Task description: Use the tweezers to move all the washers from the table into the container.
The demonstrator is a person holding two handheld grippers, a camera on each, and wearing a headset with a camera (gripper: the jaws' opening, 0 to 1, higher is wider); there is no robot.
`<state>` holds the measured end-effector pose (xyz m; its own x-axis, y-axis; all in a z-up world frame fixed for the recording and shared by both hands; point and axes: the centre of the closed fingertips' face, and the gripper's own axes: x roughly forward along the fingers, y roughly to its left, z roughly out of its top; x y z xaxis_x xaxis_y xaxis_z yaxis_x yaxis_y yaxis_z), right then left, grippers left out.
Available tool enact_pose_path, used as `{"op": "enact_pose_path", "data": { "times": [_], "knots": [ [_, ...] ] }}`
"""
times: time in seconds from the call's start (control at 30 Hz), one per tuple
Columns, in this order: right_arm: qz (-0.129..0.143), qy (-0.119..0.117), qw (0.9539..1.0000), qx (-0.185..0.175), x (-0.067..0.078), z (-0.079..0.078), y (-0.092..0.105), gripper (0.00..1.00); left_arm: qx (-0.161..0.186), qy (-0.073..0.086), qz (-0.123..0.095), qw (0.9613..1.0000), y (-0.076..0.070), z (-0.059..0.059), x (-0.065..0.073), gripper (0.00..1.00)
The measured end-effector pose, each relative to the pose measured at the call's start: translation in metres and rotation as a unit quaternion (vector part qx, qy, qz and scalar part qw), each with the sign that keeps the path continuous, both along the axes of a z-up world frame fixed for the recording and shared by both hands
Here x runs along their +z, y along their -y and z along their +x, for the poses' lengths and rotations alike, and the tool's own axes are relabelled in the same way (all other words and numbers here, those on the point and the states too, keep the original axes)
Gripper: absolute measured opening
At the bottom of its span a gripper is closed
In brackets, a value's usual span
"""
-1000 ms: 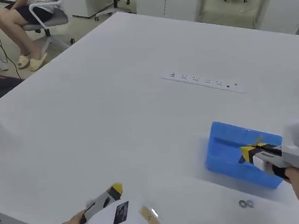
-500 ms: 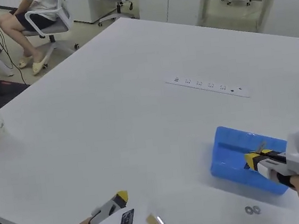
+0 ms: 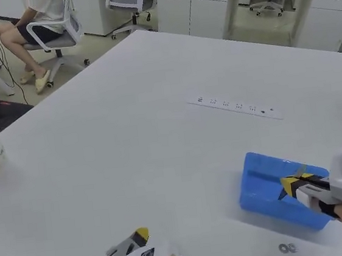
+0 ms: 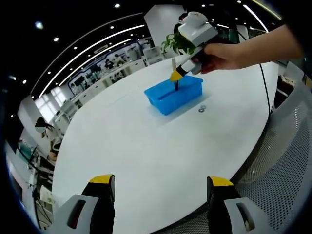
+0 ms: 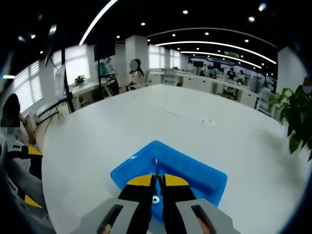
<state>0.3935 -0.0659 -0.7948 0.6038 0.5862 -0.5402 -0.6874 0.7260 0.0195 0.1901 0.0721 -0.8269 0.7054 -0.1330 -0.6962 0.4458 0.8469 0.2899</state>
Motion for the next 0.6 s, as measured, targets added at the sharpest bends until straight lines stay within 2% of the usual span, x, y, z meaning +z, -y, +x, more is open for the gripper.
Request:
{"op": "enact_pose_path", "data": {
  "times": [0.13, 0.23, 0.6],
  "knots": [
    [0.011, 0.009, 0.9999, -0.004, 0.011, -0.002, 0.000, 0.02, 0.002, 0.000, 0.001, 1.0000, -0.001, 0.000, 0.000, 0.79],
    [0.021, 0.015, 0.9996, -0.005, 0.019, -0.006, 0.000, 0.02, 0.002, 0.011, -0.006, 0.9999, 0.000, 0.002, 0.004, 0.79],
    [0.052, 0.035, 0.9979, -0.016, 0.042, -0.024, 0.007, 0.03, -0.003, 0.006, -0.019, 0.9998, 0.004, 0.000, 0.003, 0.78]
  ]
}}
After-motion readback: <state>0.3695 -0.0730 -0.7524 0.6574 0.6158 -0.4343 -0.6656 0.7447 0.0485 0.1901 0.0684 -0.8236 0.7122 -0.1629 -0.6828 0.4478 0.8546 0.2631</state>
